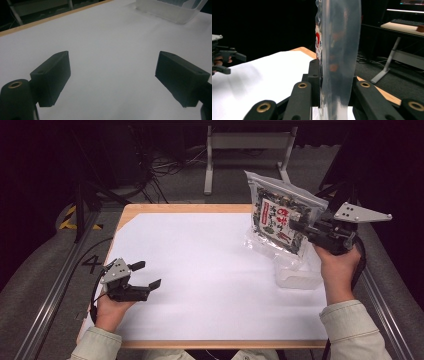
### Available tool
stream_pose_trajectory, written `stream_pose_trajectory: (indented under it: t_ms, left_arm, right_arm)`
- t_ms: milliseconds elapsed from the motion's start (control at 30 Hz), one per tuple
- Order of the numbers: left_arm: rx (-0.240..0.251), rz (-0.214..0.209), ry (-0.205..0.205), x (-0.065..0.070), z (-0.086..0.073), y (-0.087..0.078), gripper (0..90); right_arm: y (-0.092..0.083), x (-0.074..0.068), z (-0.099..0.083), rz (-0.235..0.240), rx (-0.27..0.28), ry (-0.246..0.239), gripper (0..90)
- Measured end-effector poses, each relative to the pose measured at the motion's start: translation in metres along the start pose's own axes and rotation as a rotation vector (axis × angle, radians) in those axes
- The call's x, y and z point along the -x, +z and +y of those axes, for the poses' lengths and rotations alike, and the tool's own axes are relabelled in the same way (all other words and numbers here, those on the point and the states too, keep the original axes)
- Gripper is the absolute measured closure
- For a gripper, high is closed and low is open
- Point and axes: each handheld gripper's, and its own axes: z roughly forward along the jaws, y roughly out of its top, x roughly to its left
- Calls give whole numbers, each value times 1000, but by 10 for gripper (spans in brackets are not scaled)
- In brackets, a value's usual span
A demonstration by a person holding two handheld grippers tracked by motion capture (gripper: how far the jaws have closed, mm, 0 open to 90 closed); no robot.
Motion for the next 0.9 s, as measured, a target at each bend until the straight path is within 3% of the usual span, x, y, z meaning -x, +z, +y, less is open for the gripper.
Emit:
stream_pose_trajectory:
  t_ms: [67,333,500,900]
  left_arm:
    - [-8,6,4,-2,-1,1,133]
    - [-60,-13,-50,-11,-6,3,116]
    - [-70,8,-77,-13,-7,3,123]
    - [-80,12,-85,-15,-7,2,122]
  right_arm:
    - [-1,2,0,-6,0,0,753]
    - [-8,23,0,-61,-9,29,754]
    - [-12,33,-2,-91,-6,46,754]
    - [-18,49,-12,-159,-32,77,754]
